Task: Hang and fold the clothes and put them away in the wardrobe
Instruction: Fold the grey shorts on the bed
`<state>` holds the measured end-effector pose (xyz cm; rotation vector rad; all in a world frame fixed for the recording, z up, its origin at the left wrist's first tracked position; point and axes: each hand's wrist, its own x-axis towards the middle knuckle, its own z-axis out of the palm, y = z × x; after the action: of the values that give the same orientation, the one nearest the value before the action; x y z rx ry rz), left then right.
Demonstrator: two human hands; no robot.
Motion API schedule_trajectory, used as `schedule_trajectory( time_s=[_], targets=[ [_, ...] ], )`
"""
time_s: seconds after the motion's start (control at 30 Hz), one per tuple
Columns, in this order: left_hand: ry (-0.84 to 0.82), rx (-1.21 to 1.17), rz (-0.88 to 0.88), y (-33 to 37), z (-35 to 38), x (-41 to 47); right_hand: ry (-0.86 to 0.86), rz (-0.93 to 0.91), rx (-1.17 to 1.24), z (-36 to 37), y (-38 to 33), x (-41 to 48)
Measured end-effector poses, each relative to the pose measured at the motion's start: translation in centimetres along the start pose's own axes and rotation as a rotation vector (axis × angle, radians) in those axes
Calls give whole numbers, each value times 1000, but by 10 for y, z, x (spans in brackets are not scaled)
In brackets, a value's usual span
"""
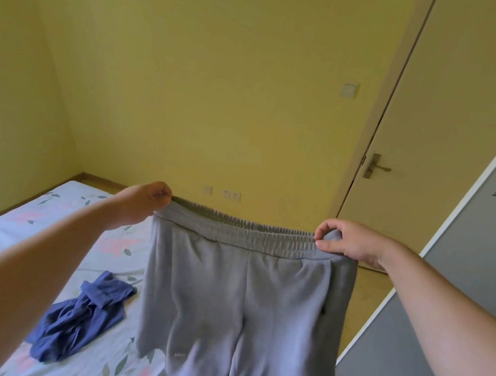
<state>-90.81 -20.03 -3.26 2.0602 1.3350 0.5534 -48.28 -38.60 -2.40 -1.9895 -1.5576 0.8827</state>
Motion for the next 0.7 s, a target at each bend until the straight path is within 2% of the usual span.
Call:
schedule_trajectory(
  time_s=[0.13, 0.3, 0.53, 0.6, 0.7],
  targets=[
    [61, 33, 3, -1, -5, 2, 84, -40, 6, 0, -4, 1],
    [104, 86, 29, -1, 0, 3, 84, -41, -16, -4, -8, 0],
    [129, -59, 54, -8, 6, 1, 35, -6, -19, -17, -3, -9],
    [66, -216, 11, -7, 7, 0, 78, 13, 13, -18, -3, -8],
    [-144, -427, -196, -3, 10, -2, 131, 88, -41, -14, -7, -2]
  ],
)
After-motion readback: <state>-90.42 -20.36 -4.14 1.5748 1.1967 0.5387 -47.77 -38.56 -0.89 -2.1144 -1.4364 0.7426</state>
